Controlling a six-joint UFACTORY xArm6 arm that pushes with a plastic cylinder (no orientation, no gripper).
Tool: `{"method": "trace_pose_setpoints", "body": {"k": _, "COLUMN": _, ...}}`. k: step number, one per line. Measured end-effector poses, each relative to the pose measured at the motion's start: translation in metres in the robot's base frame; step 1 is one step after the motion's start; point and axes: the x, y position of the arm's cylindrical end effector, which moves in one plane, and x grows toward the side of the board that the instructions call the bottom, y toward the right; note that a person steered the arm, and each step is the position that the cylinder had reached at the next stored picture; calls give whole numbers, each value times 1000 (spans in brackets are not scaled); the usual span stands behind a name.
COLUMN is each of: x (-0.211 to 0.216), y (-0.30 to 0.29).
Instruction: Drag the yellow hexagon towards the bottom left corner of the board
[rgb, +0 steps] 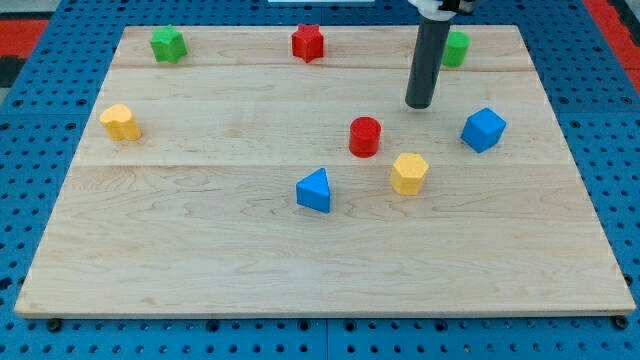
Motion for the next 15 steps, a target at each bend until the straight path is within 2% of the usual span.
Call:
{"method": "trace_pose_setpoints", "body": {"k": 2, "x": 3, "y": 0}}
{"method": "trace_pose_setpoints", "body": {"k": 4, "x": 40, "y": -15}}
{"method": "trace_pose_setpoints", "body": {"k": 6, "x": 107, "y": -19}}
{"method": "trace_pose_setpoints", "body": {"k": 7, "x": 113, "y": -74}}
{"method": "trace_pose_setpoints", "body": {"k": 8, "x": 132, "y": -64}}
{"method": "trace_pose_setpoints", "body": {"k": 9, "x": 121, "y": -26}}
{"method": "trace_pose_setpoints", "body": {"k": 10, "x": 134, "y": 14}}
{"method": "trace_pose_setpoints", "body": {"k": 11, "x": 142, "y": 19}}
{"method": "trace_pose_setpoints", "body": {"k": 12, "x": 145, "y": 54}}
{"method": "trace_pose_setpoints", "body": {"k": 13, "x": 174, "y": 58}}
{"method": "trace_pose_setpoints", "body": {"k": 14, "x": 179, "y": -19}}
{"method": "trace_pose_setpoints", "body": {"k": 15, "x": 170, "y": -120}}
